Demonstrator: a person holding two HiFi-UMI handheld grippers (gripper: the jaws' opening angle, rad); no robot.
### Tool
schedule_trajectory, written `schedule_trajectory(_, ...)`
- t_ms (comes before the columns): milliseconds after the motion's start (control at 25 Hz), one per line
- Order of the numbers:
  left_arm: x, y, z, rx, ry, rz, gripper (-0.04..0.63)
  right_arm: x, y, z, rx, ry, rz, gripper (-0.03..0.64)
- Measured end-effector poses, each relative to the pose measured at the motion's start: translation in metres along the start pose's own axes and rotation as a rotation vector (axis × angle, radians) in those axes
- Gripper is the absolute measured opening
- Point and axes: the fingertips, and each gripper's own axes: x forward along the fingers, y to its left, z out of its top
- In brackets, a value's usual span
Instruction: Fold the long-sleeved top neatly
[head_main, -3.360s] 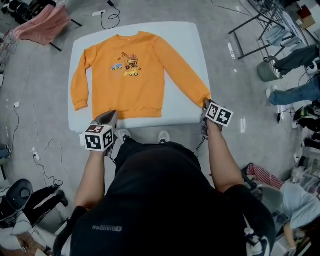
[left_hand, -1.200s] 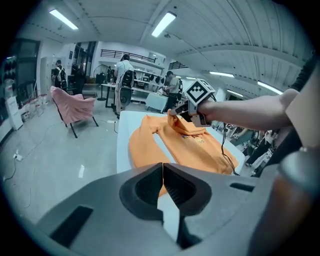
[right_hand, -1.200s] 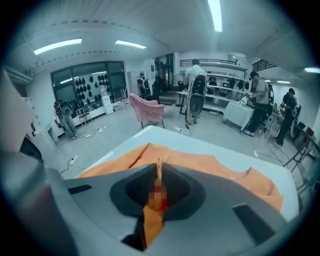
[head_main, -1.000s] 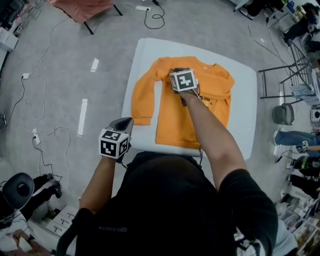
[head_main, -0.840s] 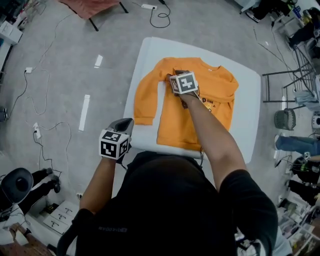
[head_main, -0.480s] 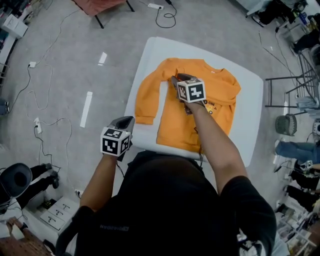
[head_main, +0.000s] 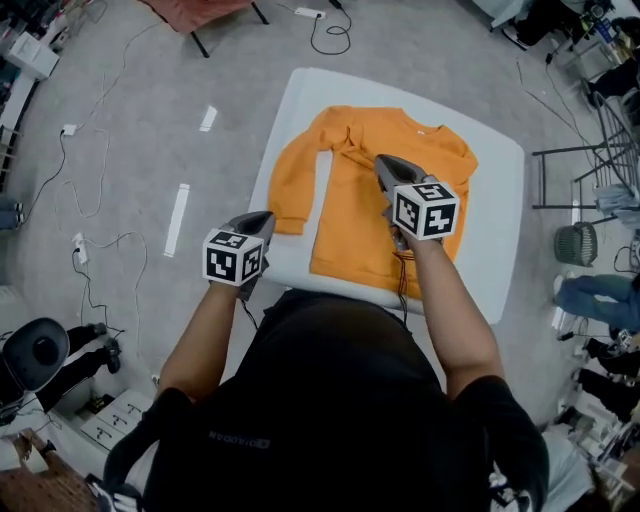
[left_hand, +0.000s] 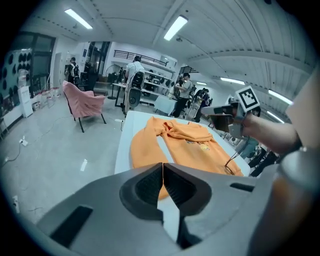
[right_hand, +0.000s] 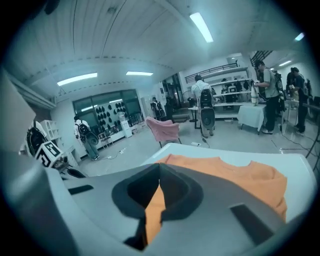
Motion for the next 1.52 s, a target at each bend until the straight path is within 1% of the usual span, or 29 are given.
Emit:
schedule_trajectory(80,0.001,-0.004,0.006,-0.027,-0.020,-0.021,0.006,-0.024,0.005,0.001,0.025,-0.035,0.010,0.006)
schedule_trajectory(160,0.002,-0.009,0.013,-0.021,-0.040,-0.028,0.006,-0.049,0.011,0.001,0.030,-0.061,0.015,0.006)
schedule_trajectory(280,0.003,-0.017,0.022,0.026,-0.059,-0.024,0.006,-0.085,0.016,-0.008,0.028,-0.089,0.008,0.006)
schedule_trajectory(440,0.008,-0.026,0.021,0.115,-0.035,0.000,0.007,-0.122,0.014,-0.028,0.056,-0.098,-0.020,0.006)
schedule_trajectory(560,0.014,-0.034,0.012,0.188,-0.002,0.009,0.008,-0.146,0.009,-0.040,0.074,-0.103,-0.049,0.006)
schedule_trajectory(680,0.020,-0.039,0.000,0.269,0.034,0.012,0.008,-0.169,0.003,-0.047,0.056,-0.120,-0.095,0.005)
schedule_trajectory(840,0.028,-0.039,-0.024,0.392,0.119,0.030,0.011,-0.181,-0.006,-0.059,0.057,-0.121,-0.127,0.006)
schedule_trajectory(880,0.030,-0.038,-0.031,0.413,0.145,0.033,0.036,-0.181,-0.007,-0.062,0.071,-0.119,-0.129,0.006)
schedule_trajectory(920,0.033,-0.038,-0.037,0.429,0.170,0.033,0.087,-0.181,-0.008,-0.065,0.088,-0.119,-0.128,0.006)
schedule_trajectory(1000,0.038,-0.038,-0.046,0.454,0.212,0.035,0.115,-0.181,-0.008,-0.069,0.115,-0.121,-0.123,0.006)
schedule_trajectory(1080,0.042,-0.036,-0.054,0.494,0.258,0.056,0.140,-0.181,-0.006,-0.073,0.120,-0.117,-0.119,0.006)
schedule_trajectory(1120,0.045,-0.034,-0.058,0.531,0.282,0.074,0.155,-0.181,-0.006,-0.075,0.119,-0.115,-0.118,0.006)
schedule_trajectory(1240,0.055,-0.025,-0.070,0.678,0.347,0.138,0.175,-0.182,-0.006,-0.080,0.116,-0.110,-0.116,0.006)
schedule_trajectory(1320,0.061,-0.019,-0.077,0.738,0.373,0.167,0.175,-0.183,-0.007,-0.084,0.115,-0.108,-0.116,0.005)
schedule_trajectory(1400,0.067,-0.012,-0.079,0.751,0.382,0.185,0.175,-0.183,-0.007,-0.087,0.112,-0.104,-0.114,0.006)
schedule_trajectory(1520,0.073,-0.005,-0.080,0.714,0.387,0.191,0.162,-0.184,-0.009,-0.088,0.105,-0.101,-0.112,0.006)
